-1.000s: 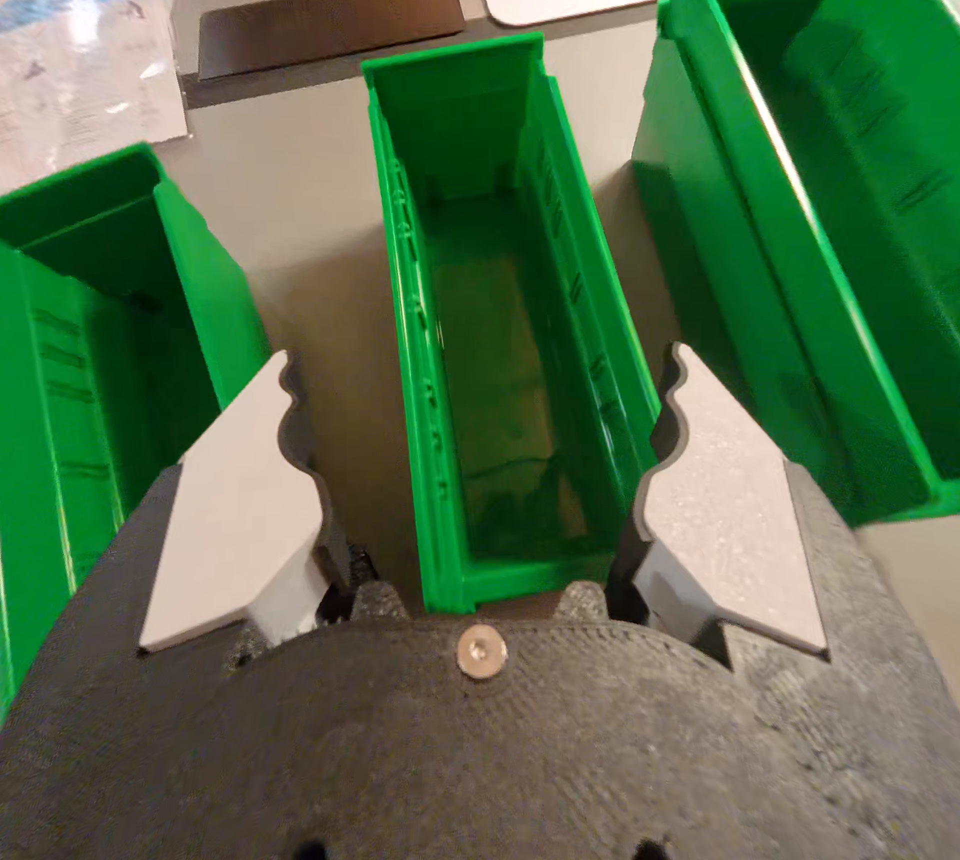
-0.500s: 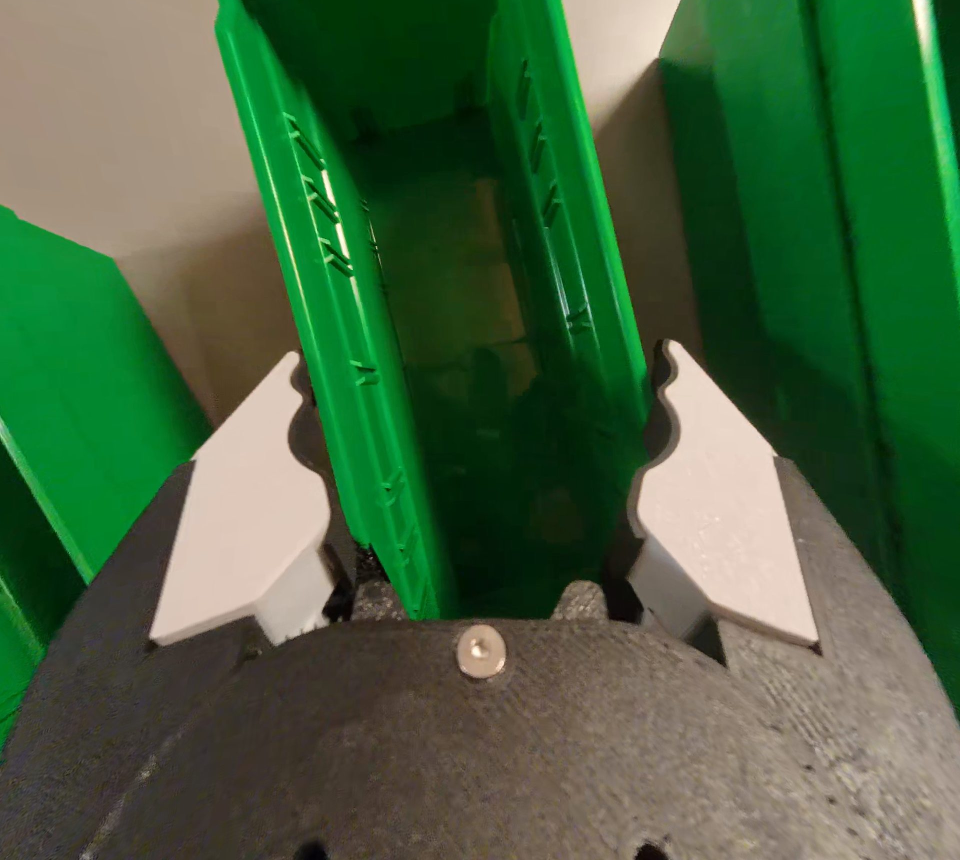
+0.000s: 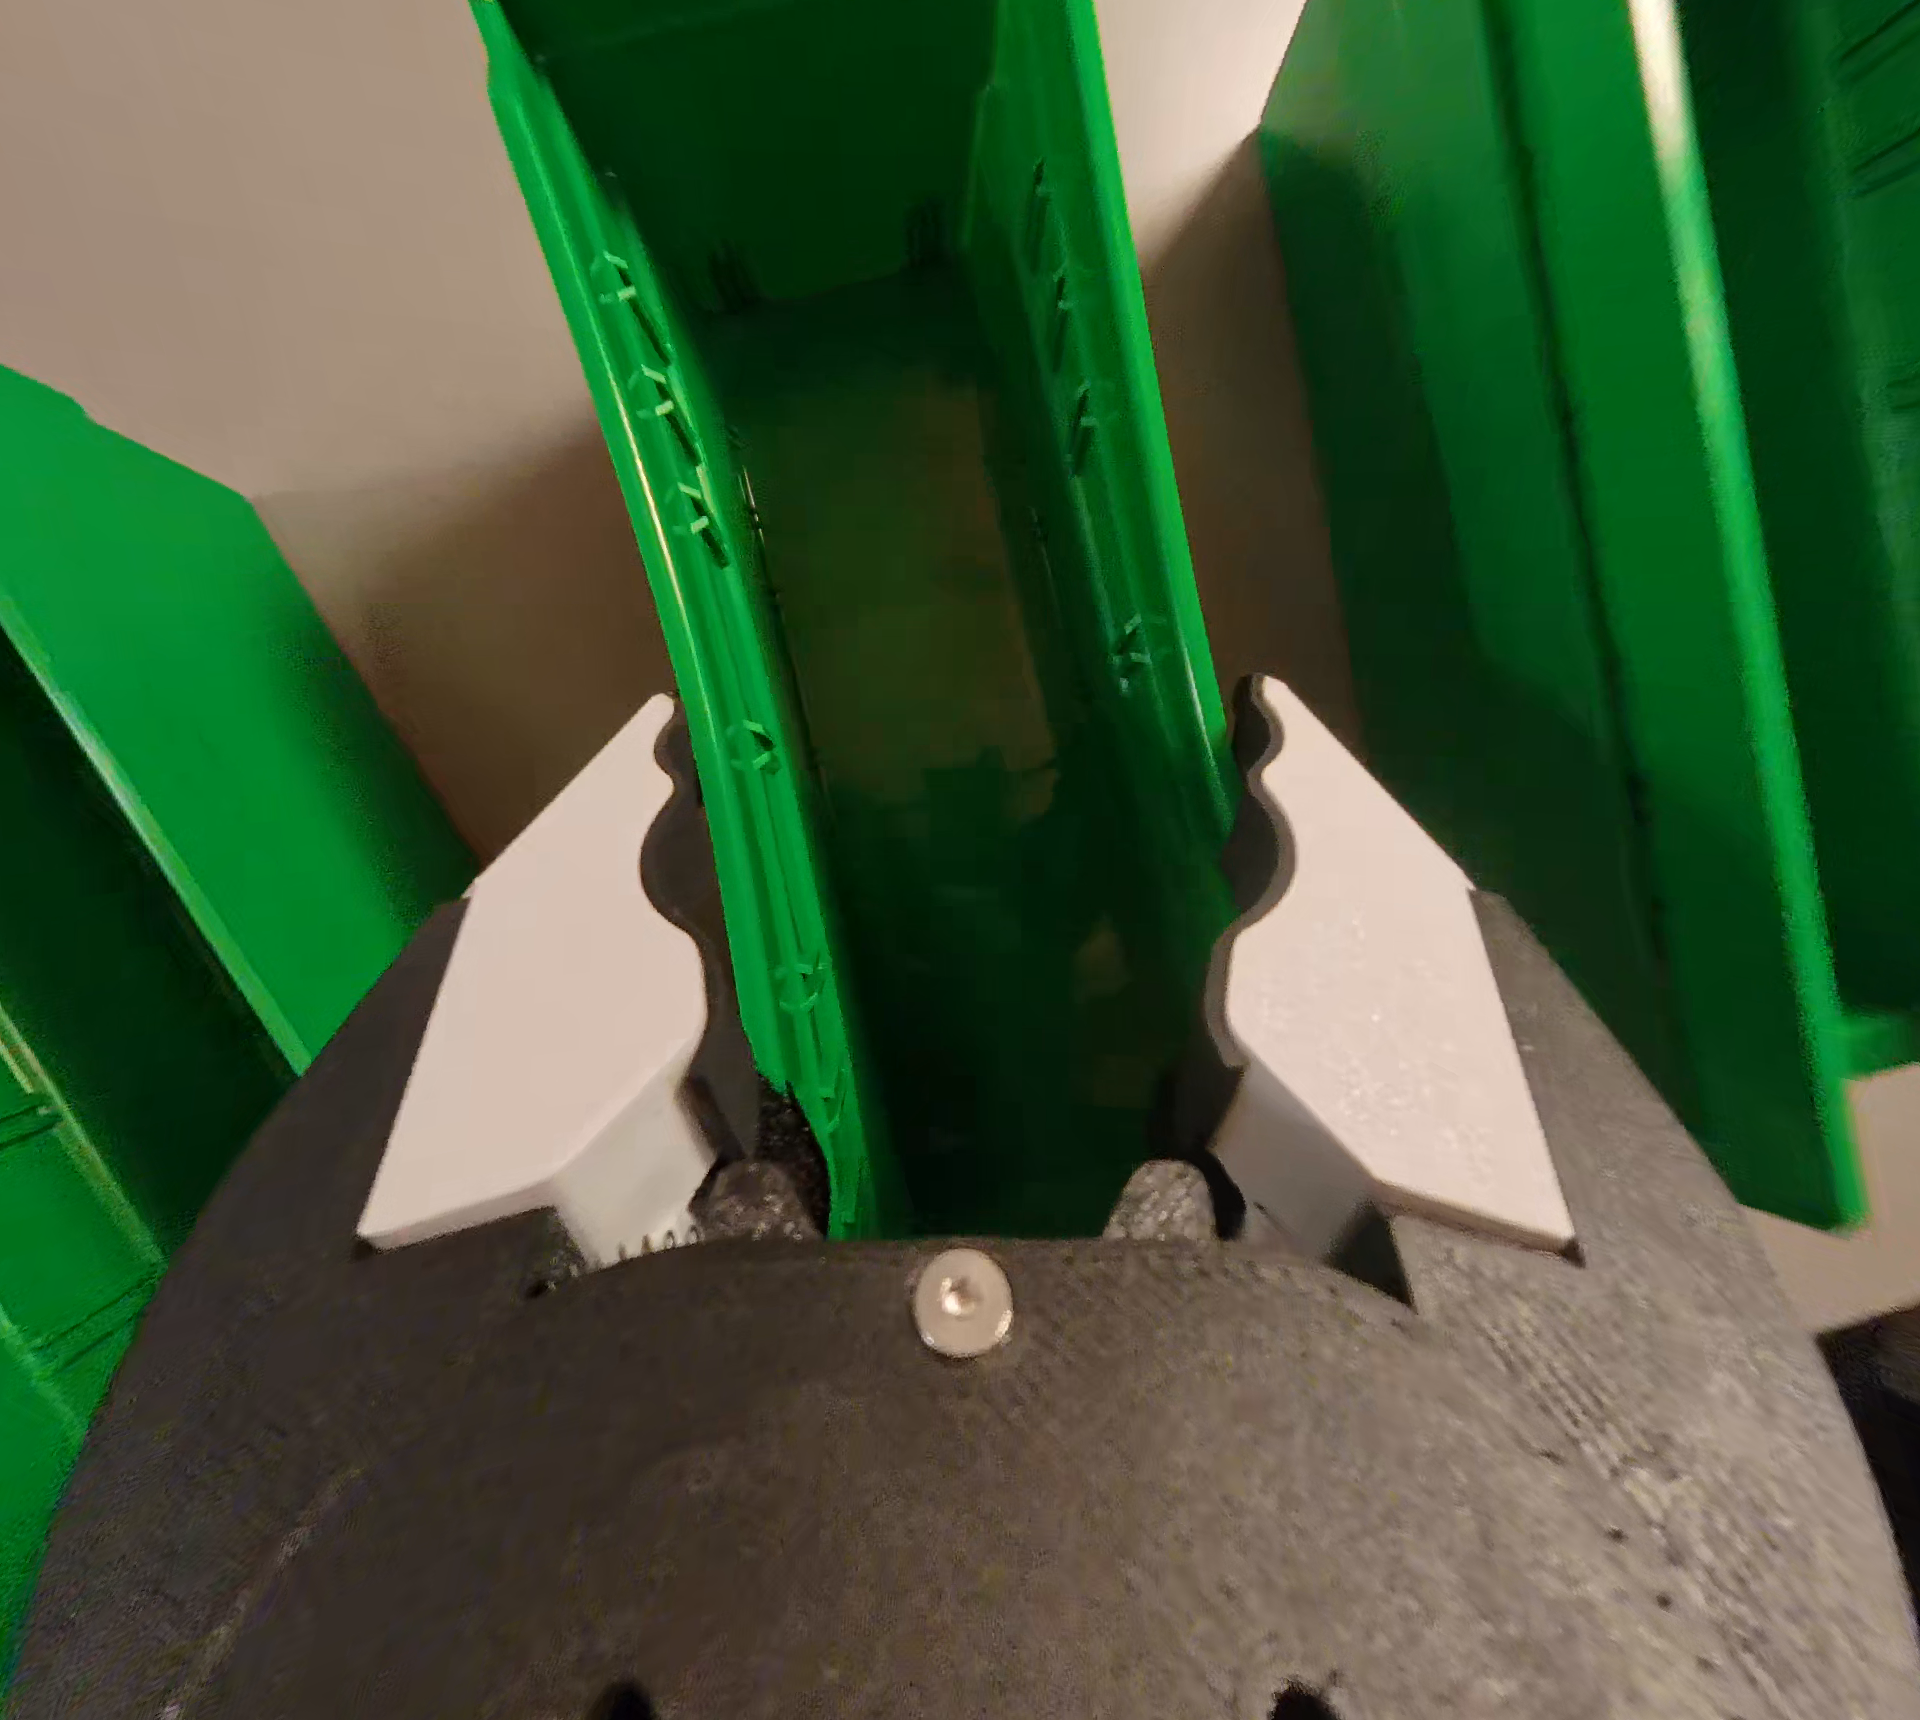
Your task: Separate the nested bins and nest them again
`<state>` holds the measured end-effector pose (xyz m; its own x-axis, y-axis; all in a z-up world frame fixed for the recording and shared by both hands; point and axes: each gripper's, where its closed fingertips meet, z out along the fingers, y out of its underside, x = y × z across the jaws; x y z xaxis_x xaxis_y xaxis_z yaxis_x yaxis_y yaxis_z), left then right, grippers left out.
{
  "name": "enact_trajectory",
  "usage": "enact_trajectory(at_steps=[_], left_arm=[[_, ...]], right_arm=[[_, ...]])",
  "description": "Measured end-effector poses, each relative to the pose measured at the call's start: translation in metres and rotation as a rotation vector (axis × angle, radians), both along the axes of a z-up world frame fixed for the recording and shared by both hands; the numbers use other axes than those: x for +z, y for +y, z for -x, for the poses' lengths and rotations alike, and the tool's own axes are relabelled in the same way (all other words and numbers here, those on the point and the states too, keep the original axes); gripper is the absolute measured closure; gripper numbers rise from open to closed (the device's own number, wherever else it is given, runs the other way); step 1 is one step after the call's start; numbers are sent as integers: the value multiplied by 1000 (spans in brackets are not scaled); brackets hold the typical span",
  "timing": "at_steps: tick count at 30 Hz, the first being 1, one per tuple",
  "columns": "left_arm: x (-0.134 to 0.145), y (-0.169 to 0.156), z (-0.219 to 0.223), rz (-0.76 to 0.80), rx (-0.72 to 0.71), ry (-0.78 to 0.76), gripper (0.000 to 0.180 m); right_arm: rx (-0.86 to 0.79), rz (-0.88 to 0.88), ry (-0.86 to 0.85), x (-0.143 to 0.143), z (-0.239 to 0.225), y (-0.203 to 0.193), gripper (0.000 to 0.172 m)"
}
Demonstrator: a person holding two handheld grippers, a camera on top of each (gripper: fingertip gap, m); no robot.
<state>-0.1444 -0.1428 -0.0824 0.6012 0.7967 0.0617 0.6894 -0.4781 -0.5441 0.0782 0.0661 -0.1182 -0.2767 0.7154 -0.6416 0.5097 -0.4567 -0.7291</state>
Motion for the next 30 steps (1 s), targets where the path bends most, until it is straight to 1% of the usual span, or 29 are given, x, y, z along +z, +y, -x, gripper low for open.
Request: enact_trajectory(at_steps=[1, 3, 7, 10, 13, 15, 17, 20, 25, 30], left_arm=[[10, 1, -2, -44, 1, -4, 80], [36, 2, -5, -120, 2, 3, 80], [102, 10, -15, -220, 4, 71, 80], [142, 34, -33, -289, -32, 101, 80], [161, 70, -55, -353, -88, 98, 79], [161, 95, -68, -371, -124, 75, 79], [154, 117, -76, -373, -145, 51, 79], [140, 137, -76, -345, -144, 33, 79], [118, 149, -58, -252, -103, 55, 77], [97, 157, -50, -159, -102, 53, 75]], right_arm=[[0, 2, 2, 0, 0, 0, 57], [-2, 6, 3, 1, 0, 1, 57], [2, 6, -8, -1, 0, 0, 57], [1, 5, -12, -2, 1, 0, 58], [-4, 5, -4, 0, 0, 1, 58], [-10, 9, 5, 1, 0, 2, 58], [-13, 8, 11, 2, -1, 2, 58], [-11, 12, 17, 3, -2, 2, 58], [2, 35, 5, 2, -2, 1, 58], [15, 52, -8, 1, -1, 1, 58]])
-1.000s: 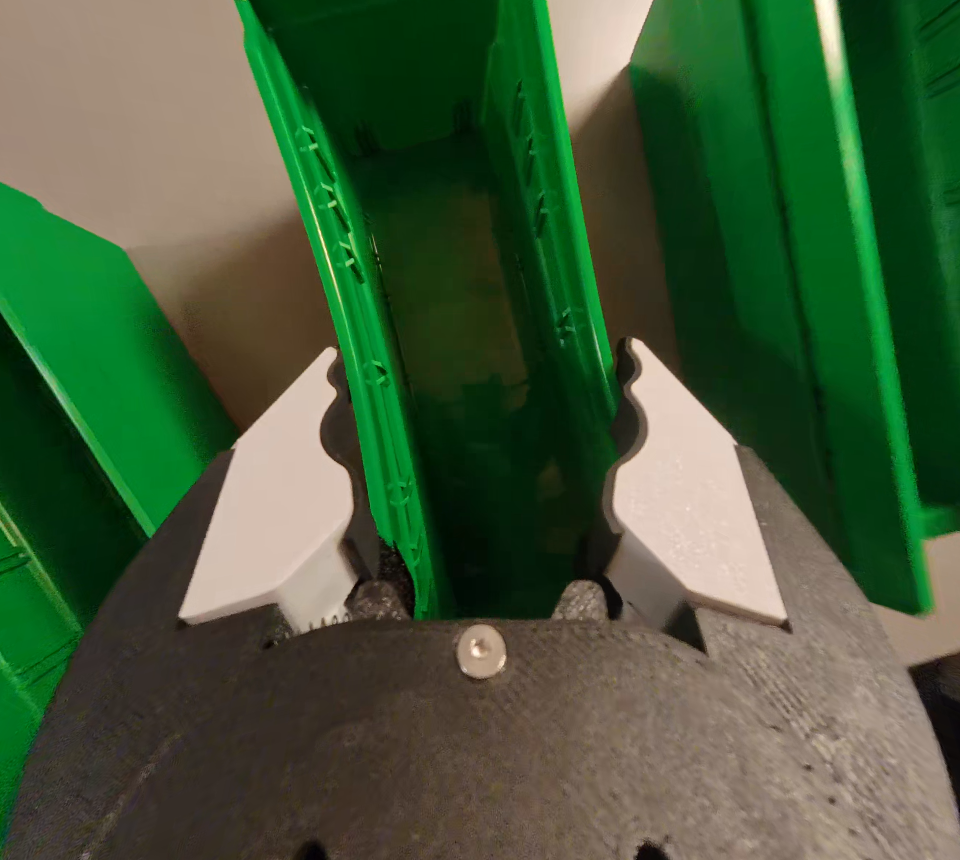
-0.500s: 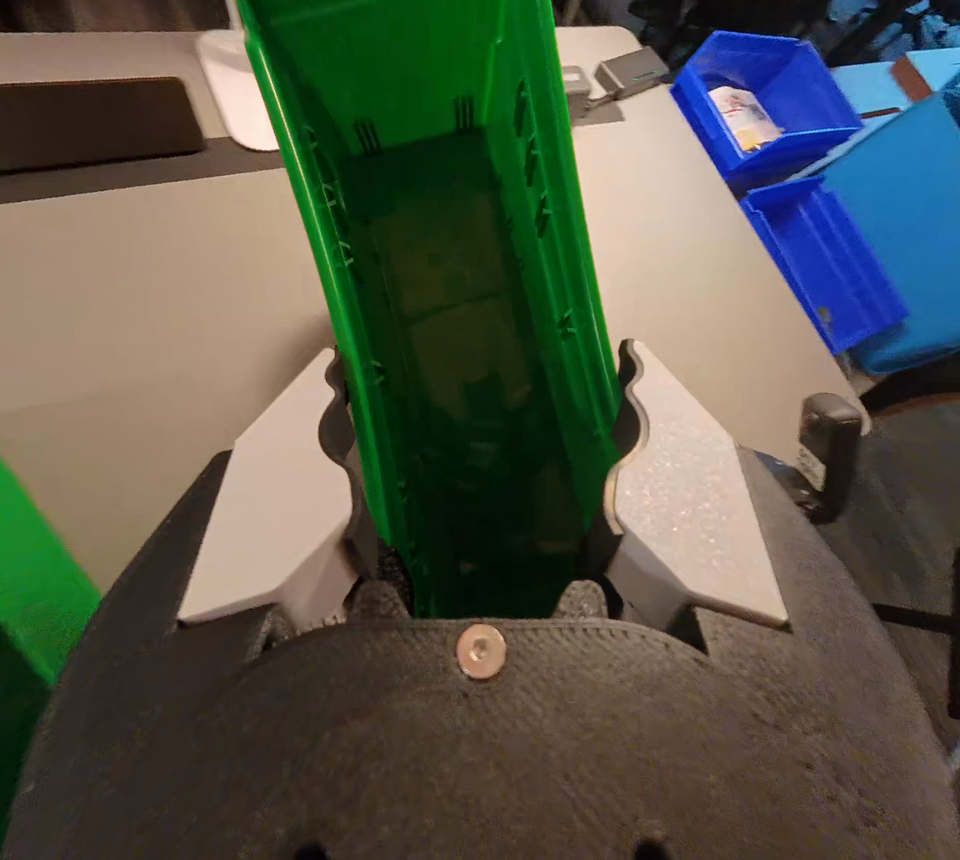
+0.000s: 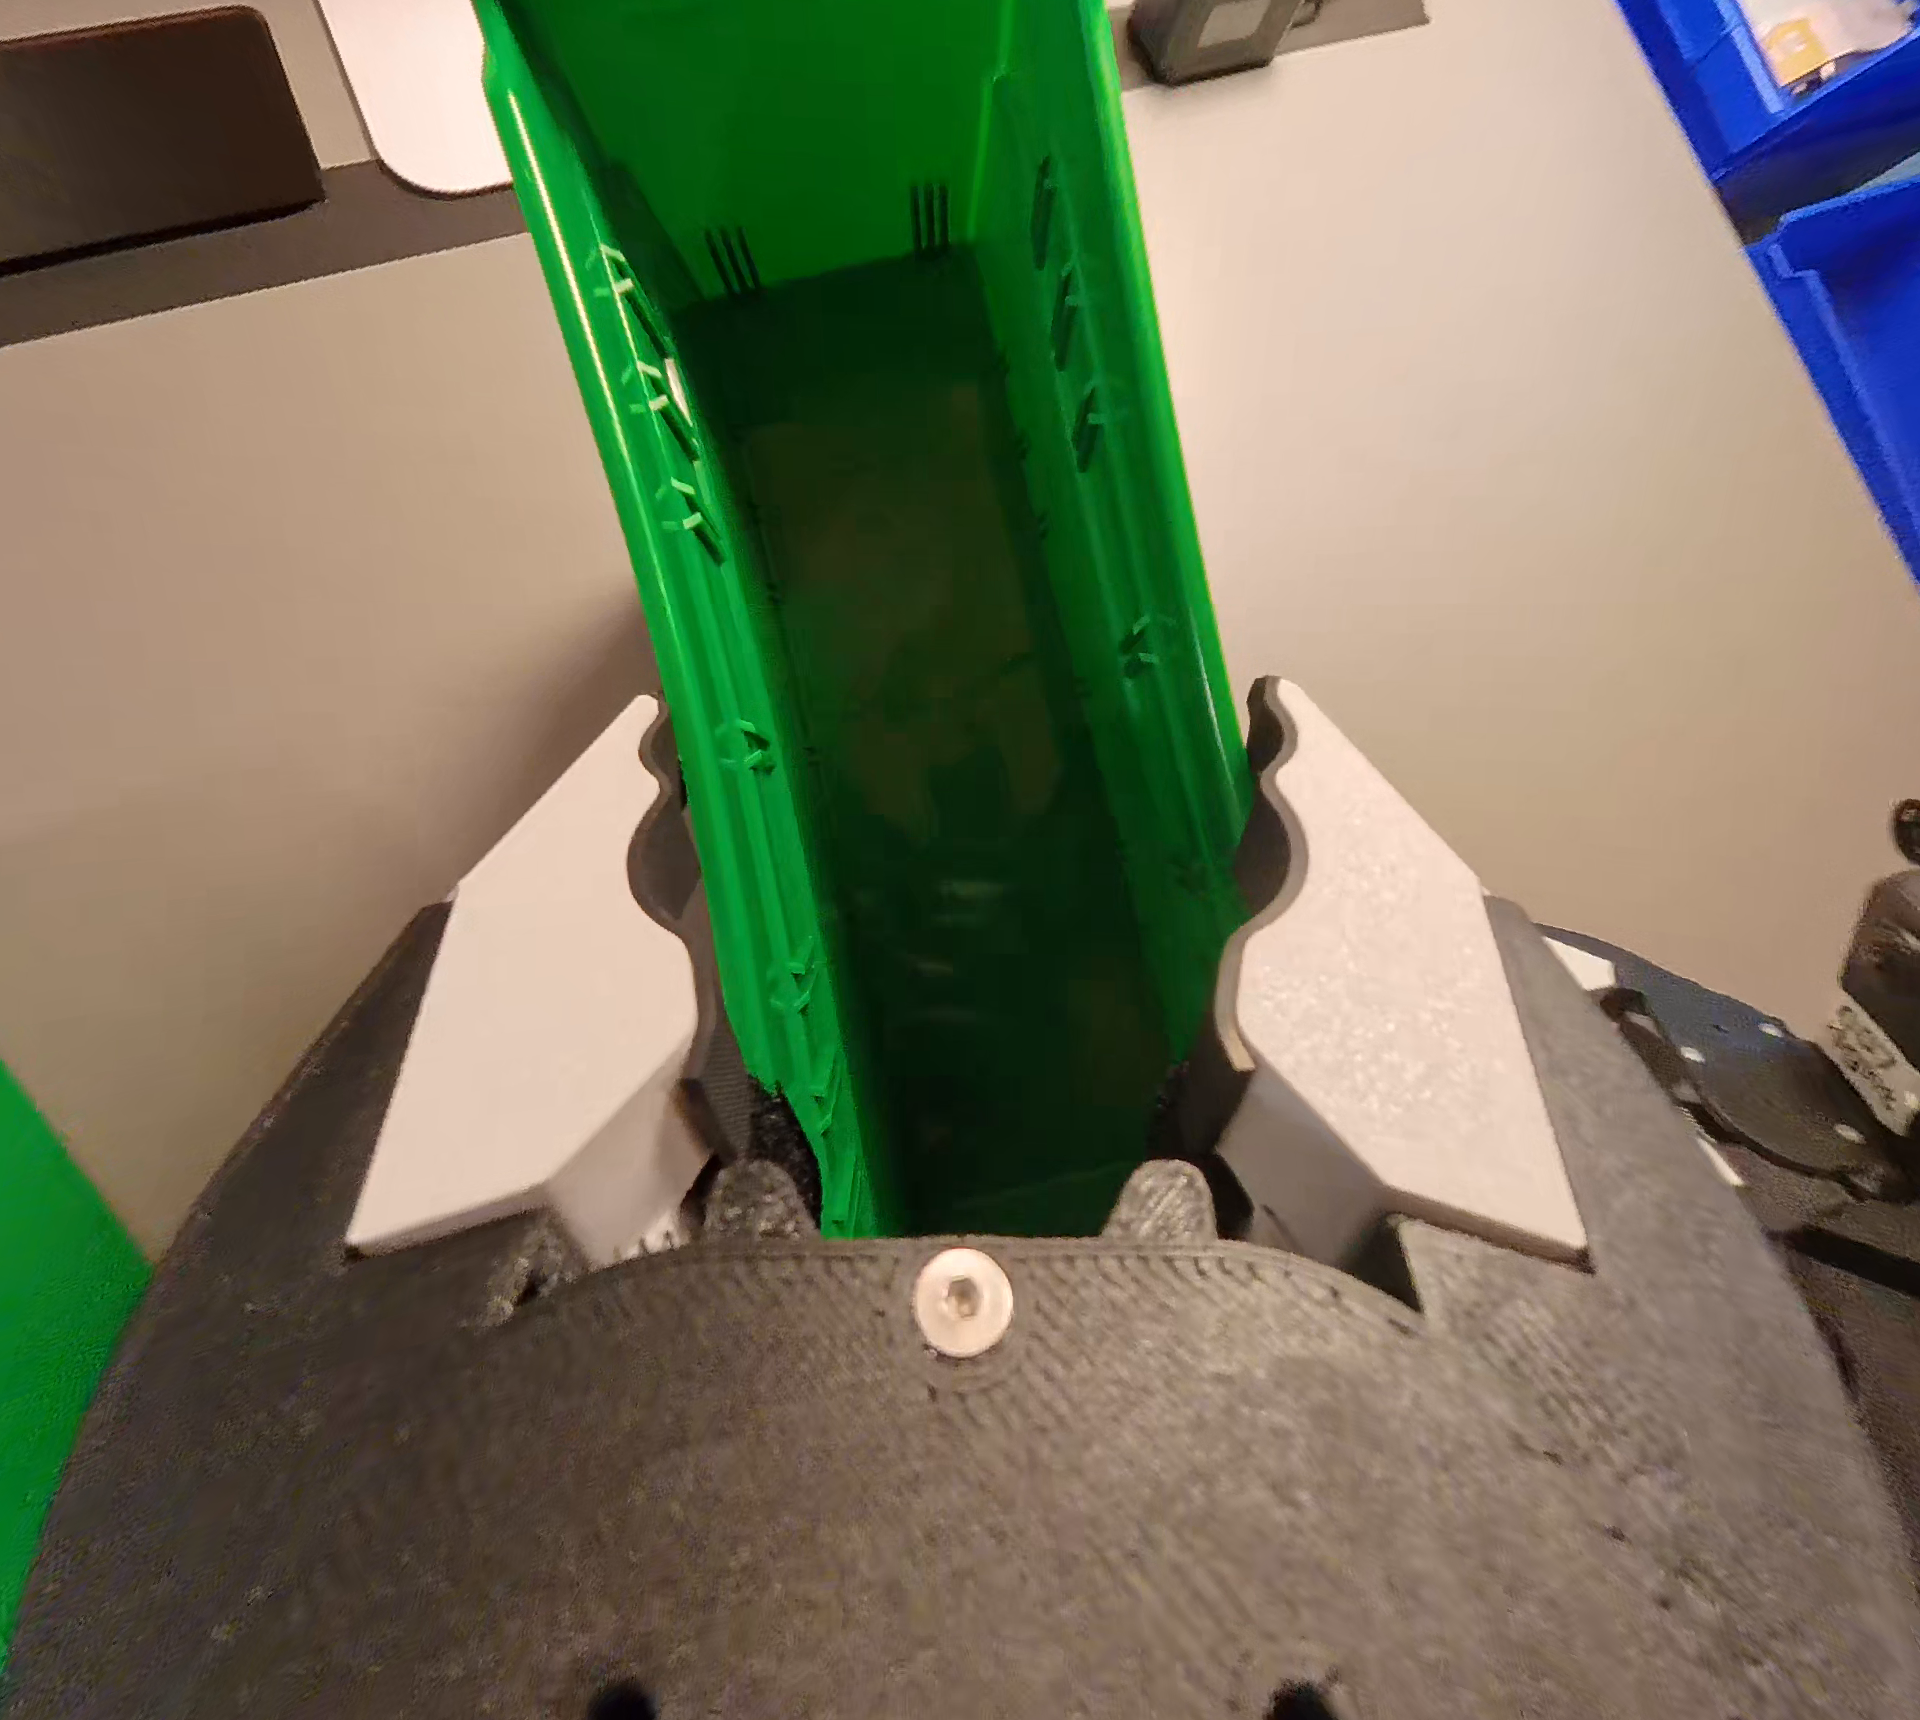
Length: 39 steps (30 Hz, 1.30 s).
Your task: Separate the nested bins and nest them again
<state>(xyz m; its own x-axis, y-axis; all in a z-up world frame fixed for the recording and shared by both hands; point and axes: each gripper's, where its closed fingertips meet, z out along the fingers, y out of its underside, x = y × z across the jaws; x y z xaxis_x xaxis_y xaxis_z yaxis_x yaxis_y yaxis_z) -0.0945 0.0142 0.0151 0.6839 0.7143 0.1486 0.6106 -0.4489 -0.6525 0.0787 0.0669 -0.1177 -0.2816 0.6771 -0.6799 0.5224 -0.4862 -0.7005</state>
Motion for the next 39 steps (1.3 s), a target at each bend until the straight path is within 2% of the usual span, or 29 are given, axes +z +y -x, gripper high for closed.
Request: enact_trajectory(at_steps=[7, 13, 18, 21, 24, 28, 31, 34, 36, 39], left_arm=[[-22, 6, 7, 77, 33, 34, 70], [-32, 13, 9, 107, -4, 134, 57], [-12, 29, -9, -60, -98, 209, 53], [4, 19, -20, -138, -123, 218, 52], [16, -20, -11, -161, -82, 258, 51], [13, -121, 30, -85, 103, 289, 50], [-10, -216, 61, -2, 298, 245, 46], [-48, -297, 74, 142, 438, 187, 42], [-72, -326, 74, 197, 476, 136, 40], [-93, -341, 73, 219, 483, 102, 40]], right_arm=[[-3, -1, 3, 0, 0, 1, 58], [-5, 2, 7, 1, -1, 1, 58], [-2, 4, 7, 1, -1, 1, 58], [-1, 8, 10, 2, -1, 1, 58], [0, 12, 11, 2, -2, 1, 58], [0, 2, 9, 1, -1, 1, 58], [-2, -3, 7, 1, -1, 1, 58], [-6, -16, 0, -1, -1, 0, 59], [-10, -28, -3, -2, 0, 0, 60], [-23, -42, 3, -1, 0, 0, 61]])
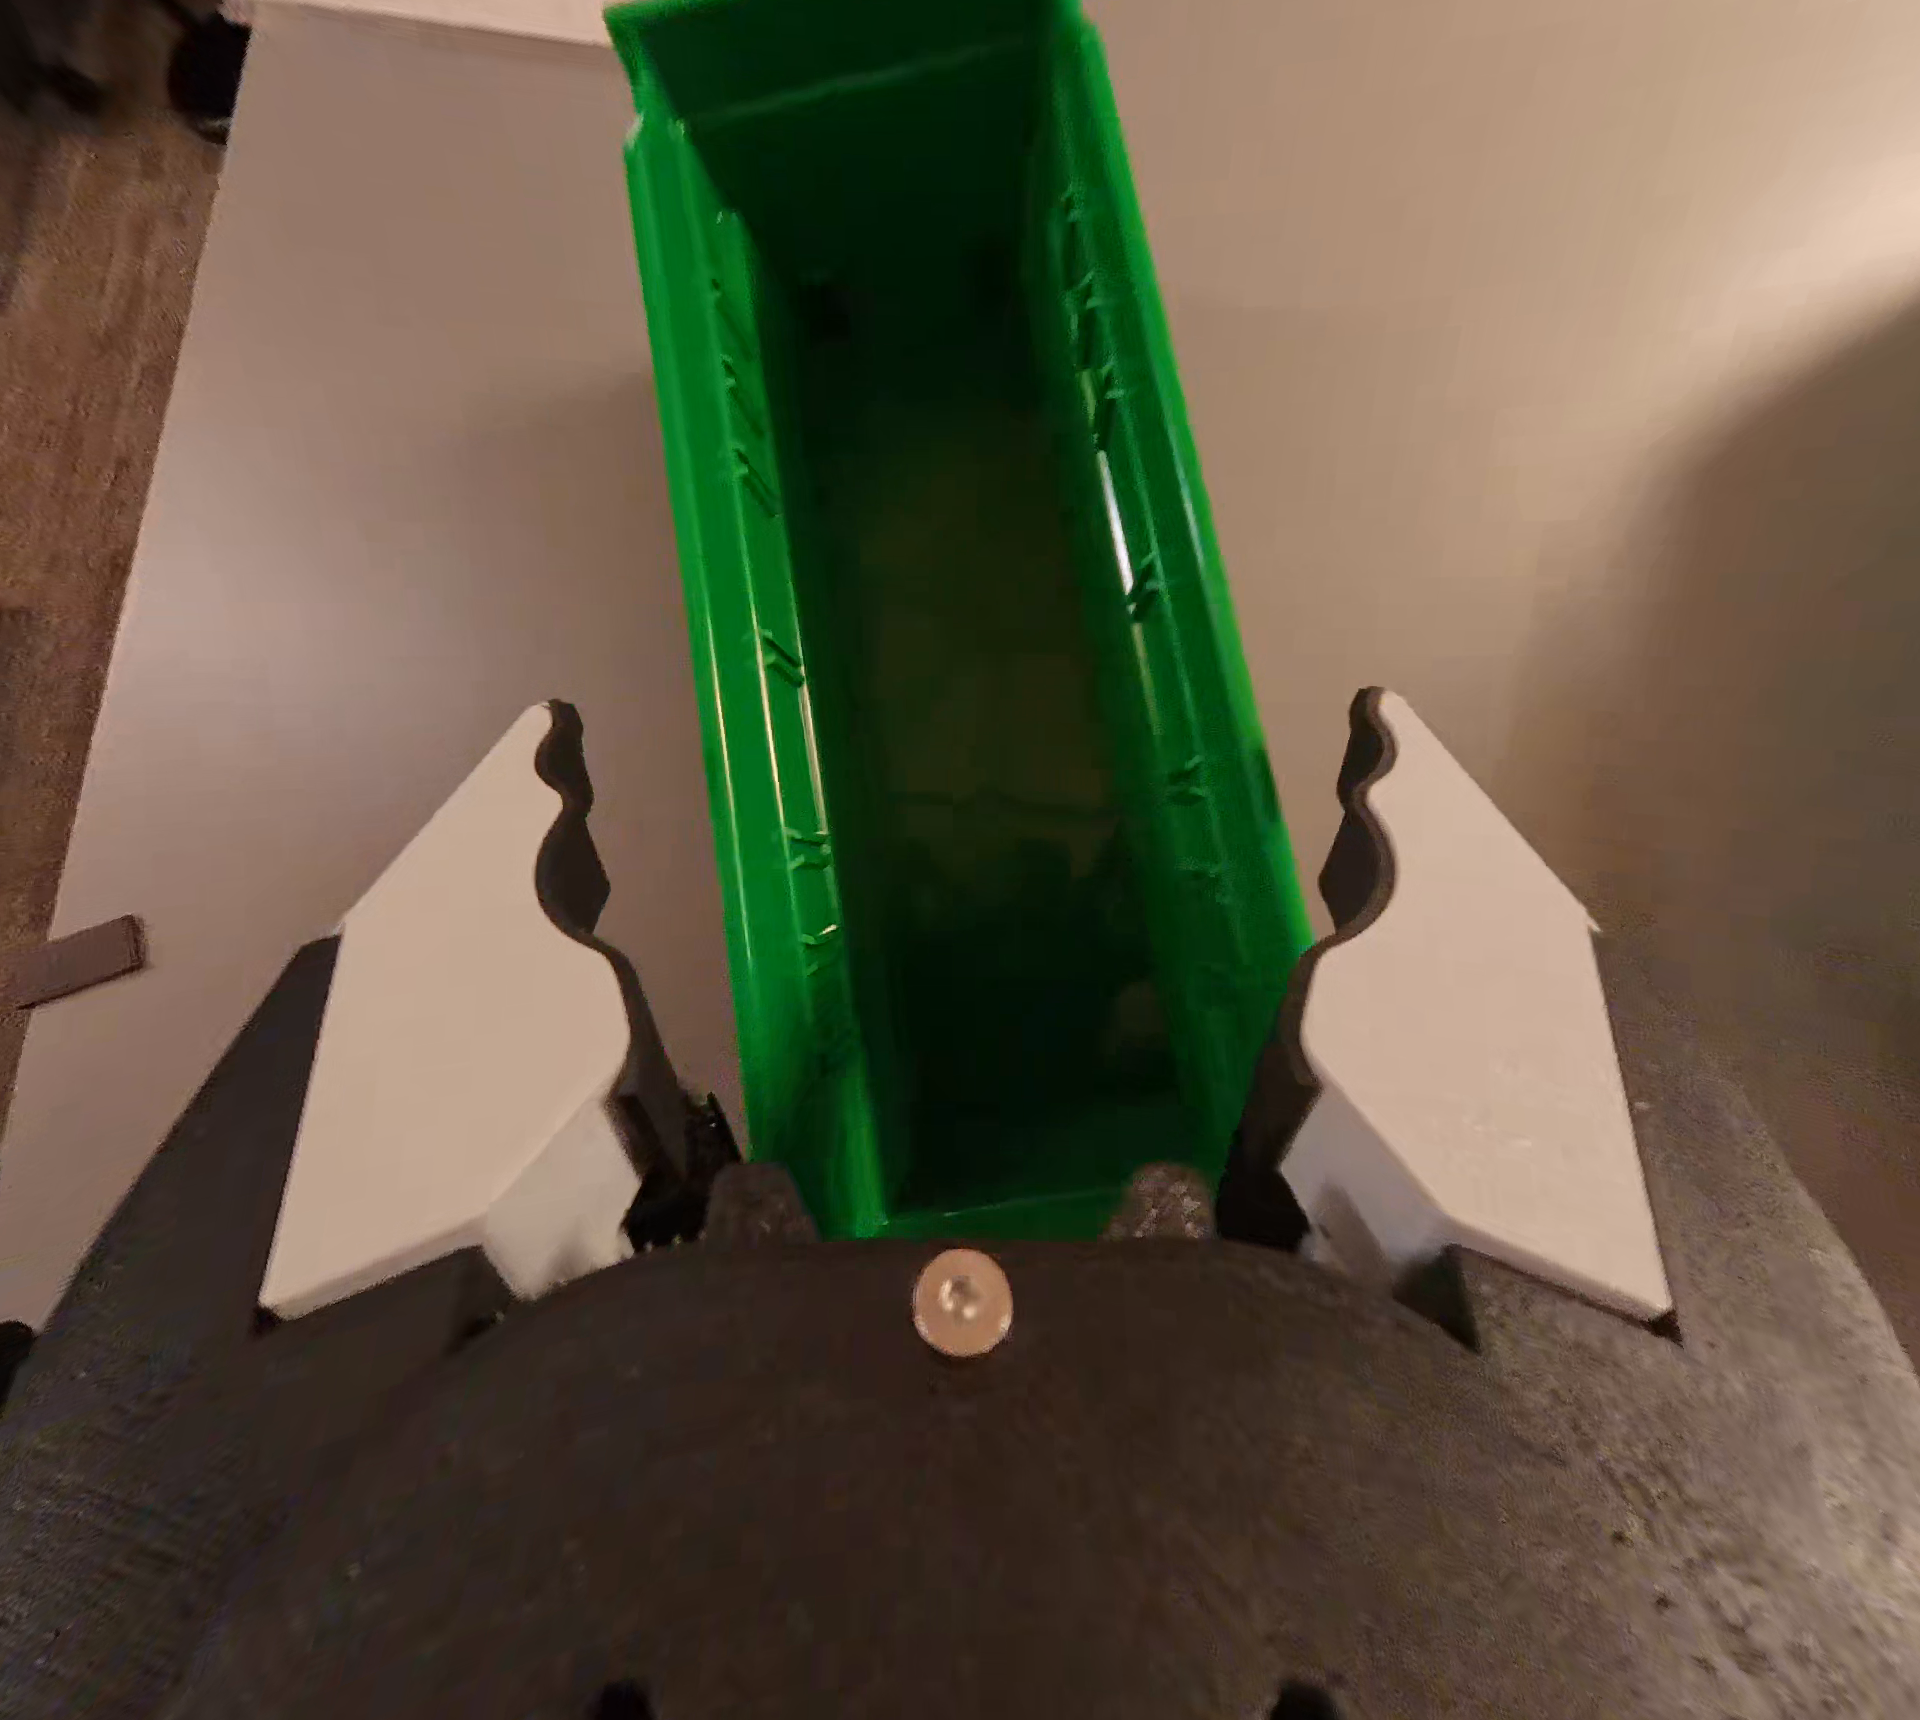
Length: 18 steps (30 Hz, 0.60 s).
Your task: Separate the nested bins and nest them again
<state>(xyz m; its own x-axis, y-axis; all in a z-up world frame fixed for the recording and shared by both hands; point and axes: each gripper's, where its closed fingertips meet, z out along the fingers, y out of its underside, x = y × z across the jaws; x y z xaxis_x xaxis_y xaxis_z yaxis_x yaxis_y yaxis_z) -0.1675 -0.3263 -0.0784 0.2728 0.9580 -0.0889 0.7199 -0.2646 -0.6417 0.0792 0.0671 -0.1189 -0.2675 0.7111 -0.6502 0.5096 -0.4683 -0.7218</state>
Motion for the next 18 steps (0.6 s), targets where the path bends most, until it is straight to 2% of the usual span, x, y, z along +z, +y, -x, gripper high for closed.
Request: enact_trajectory(at_steps=[6, 14, 18], left_arm=[[-20, -1, 5, 33, -14, -40, 39], [-11, -5, 14, 36, 24, 6, 40], [-21, 3, 11, 11, 7, -50, 42]], right_arm=[[-19, -21, 10, 1, -1, 1, 62], [-4, -12, 5, 0, 0, -1, 62], [1, -9, 3, 0, -1, -1, 62]])
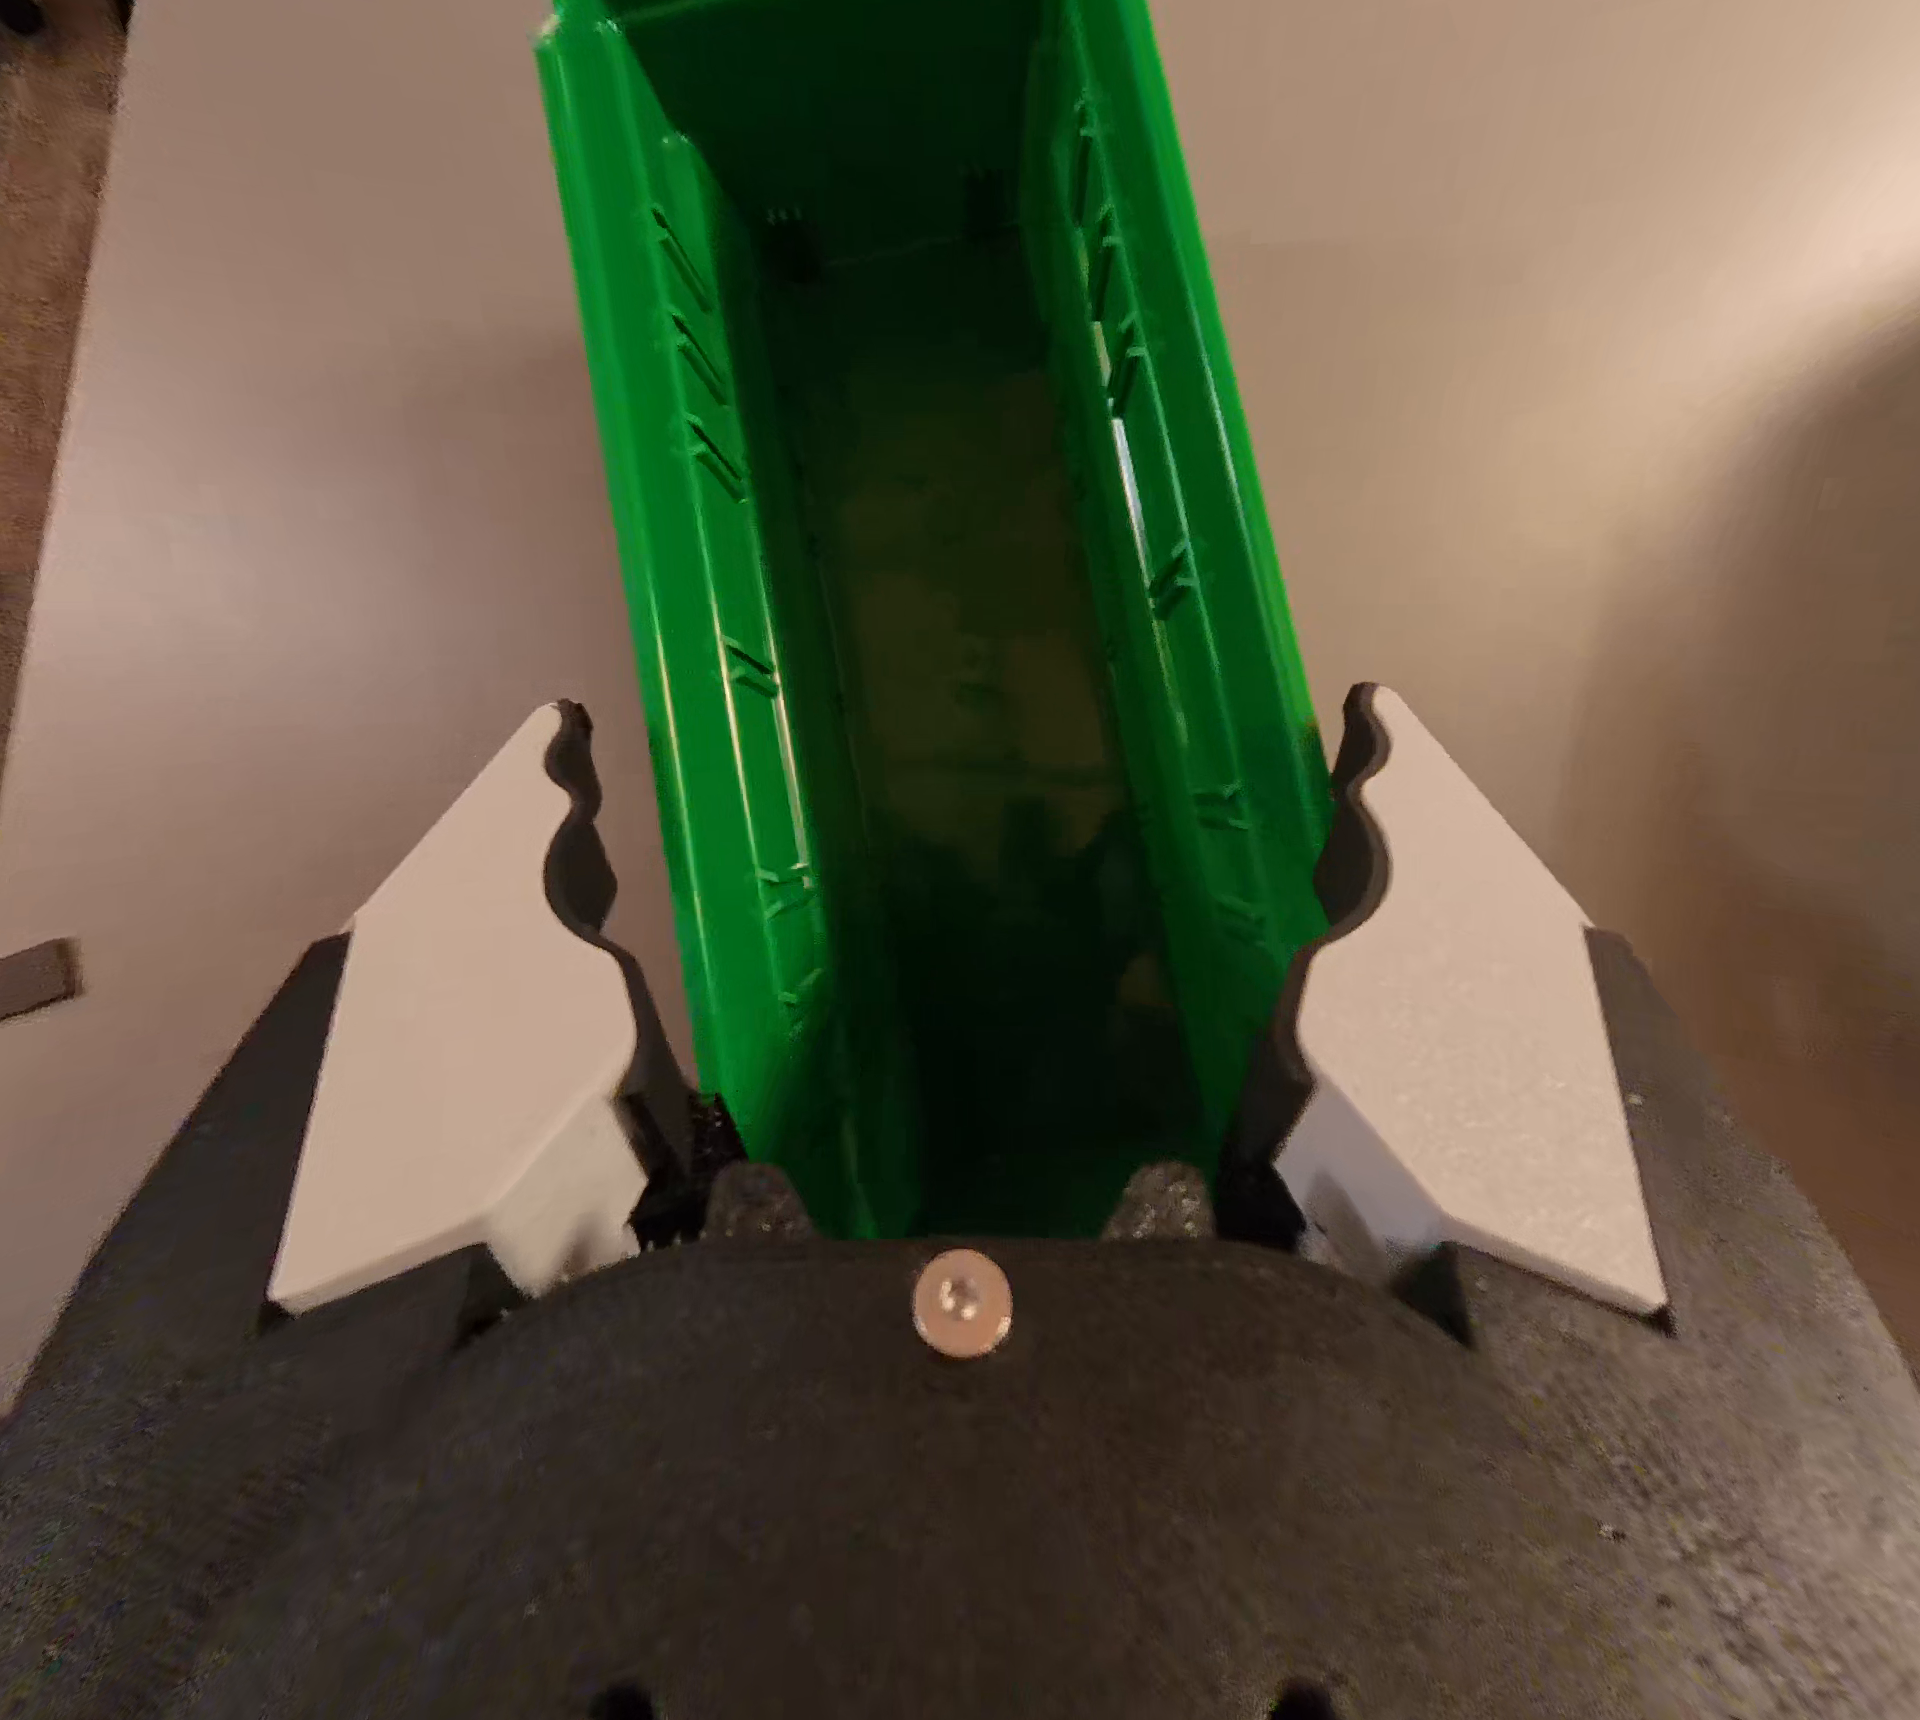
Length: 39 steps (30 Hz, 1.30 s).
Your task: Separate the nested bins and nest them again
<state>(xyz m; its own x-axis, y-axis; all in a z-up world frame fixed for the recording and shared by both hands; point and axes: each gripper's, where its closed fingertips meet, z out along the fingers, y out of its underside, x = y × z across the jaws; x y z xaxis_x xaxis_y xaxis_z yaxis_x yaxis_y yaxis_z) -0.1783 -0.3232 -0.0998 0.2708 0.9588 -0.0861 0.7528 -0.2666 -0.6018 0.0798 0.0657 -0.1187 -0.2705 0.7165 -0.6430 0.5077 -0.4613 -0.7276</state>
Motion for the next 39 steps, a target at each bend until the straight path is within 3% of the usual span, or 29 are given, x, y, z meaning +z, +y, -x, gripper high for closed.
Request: enact_trajectory(at_steps=[5, 22, 31, 36, 39], left_arm=[[-1, 8, -2, -30, -6, -21, 52], [-1, 10, -4, -23, -20, -12, 52], [4, 13, -10, -9, -46, -18, 74], [17, 32, -16, -190, -71, -29, 82], [43, 49, -21, -327, -97, -11, 83]], right_arm=[[0, 0, 3, 0, 0, 0, 62], [0, -6, 1, 0, 0, 0, 62], [1, -2, 2, 0, -1, 0, 62], [3, 1, -2, 0, 0, -1, 62], [3, 0, -4, 0, 0, -1, 62]])
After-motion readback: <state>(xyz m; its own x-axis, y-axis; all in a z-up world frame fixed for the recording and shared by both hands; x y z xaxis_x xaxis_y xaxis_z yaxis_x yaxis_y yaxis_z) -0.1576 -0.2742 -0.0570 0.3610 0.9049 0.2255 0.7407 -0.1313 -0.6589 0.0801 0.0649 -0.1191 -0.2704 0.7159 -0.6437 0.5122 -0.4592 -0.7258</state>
